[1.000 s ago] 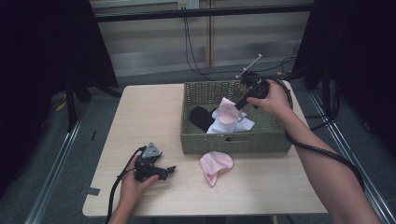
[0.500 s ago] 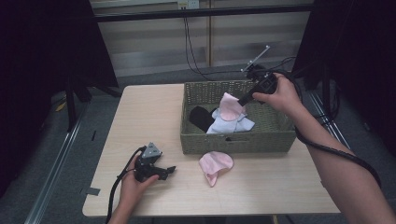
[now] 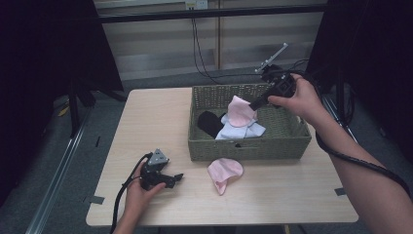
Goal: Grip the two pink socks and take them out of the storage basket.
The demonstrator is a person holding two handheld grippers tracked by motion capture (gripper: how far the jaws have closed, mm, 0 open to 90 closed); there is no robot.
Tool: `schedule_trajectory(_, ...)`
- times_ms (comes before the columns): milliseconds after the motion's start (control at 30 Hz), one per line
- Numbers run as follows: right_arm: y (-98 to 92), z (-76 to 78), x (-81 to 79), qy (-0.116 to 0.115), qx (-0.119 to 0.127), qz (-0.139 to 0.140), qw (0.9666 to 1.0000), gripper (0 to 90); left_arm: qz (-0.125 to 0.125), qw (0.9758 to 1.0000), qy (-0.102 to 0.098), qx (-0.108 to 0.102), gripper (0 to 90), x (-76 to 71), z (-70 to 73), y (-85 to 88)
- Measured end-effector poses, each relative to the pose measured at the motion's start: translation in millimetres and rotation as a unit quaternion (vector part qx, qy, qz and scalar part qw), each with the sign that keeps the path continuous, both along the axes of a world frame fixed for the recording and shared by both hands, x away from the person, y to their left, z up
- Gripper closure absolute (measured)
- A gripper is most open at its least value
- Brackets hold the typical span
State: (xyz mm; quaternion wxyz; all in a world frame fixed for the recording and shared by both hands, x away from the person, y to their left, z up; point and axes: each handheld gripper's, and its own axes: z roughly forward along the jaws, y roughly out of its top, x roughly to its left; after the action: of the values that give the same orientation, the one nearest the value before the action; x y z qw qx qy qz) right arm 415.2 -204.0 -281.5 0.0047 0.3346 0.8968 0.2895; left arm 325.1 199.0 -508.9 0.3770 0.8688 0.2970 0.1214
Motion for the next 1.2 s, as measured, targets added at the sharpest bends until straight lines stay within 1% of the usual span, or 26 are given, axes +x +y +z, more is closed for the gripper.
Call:
schedule_trajectory(233,-1.5,5.6,-7.7,-0.004,-0.001,0.013,0.9999,87.1,0.0,1.0,0.0,0.0,15.7,0.0,0.0,0.0)
schedule_trajectory(300,-0.8,8.3,-13.0,-0.003,0.002,0.021,0.9998,87.0,0.0,1.0,0.0,0.0,15.8,-0.1,0.0,0.0)
schedule_trajectory(367,-0.5,8.7,-14.0,-0.004,0.003,0.024,0.9997,87.0,0.0,1.0,0.0,0.0,15.7,0.0,0.0,0.0)
schedule_trajectory(400,1.2,10.1,-17.1,-0.006,0.005,0.031,0.9995,87.0,0.0,1.0,0.0,0.0,15.7,0.0,0.0,0.0)
schedule_trajectory(467,2.1,10.6,-18.3,-0.005,0.005,0.032,0.9994,87.0,0.0,1.0,0.0,0.0,15.7,0.0,0.0,0.0)
schedule_trajectory(533,5.2,12.7,-22.3,-0.006,0.009,0.045,0.9989,87.0,-0.001,1.0,0.0,-0.001,15.7,0.1,-0.1,0.1)
schedule_trajectory(567,5.2,12.7,-22.3,-0.006,0.009,0.045,0.9989,87.0,-0.001,1.0,0.0,-0.001,15.7,0.1,-0.1,0.1)
schedule_trajectory(667,9.9,15.1,-28.5,-0.005,0.014,0.057,0.9983,87.0,-0.001,1.0,0.0,-0.001,15.7,0.1,-0.1,0.1)
schedule_trajectory(900,19.2,11.0,-36.5,-0.003,0.011,0.076,0.997,87.0,-0.001,1.0,0.0,-0.001,15.7,0.1,-0.1,0.1)
schedule_trajectory(967,23.7,9.5,-40.4,-0.002,0.008,0.087,0.9962,86.9,-0.001,1.0,0.0,-0.001,15.7,0.1,-0.1,0.1)
schedule_trajectory(1000,23.7,9.5,-40.4,-0.002,0.008,0.087,0.9962,86.9,-0.001,1.0,0.0,-0.001,15.7,0.1,-0.1,0.1)
schedule_trajectory(1067,29.1,7.4,-45.2,-0.001,0.011,0.098,0.9952,86.9,-0.001,1.0,0.0,-0.001,15.7,0.1,-0.1,0.1)
schedule_trajectory(1200,34.0,4.9,-49.2,0.001,0.01,0.108,0.9941,86.9,-0.001,1.0,0.0,-0.001,15.7,0.1,-0.1,0.1)
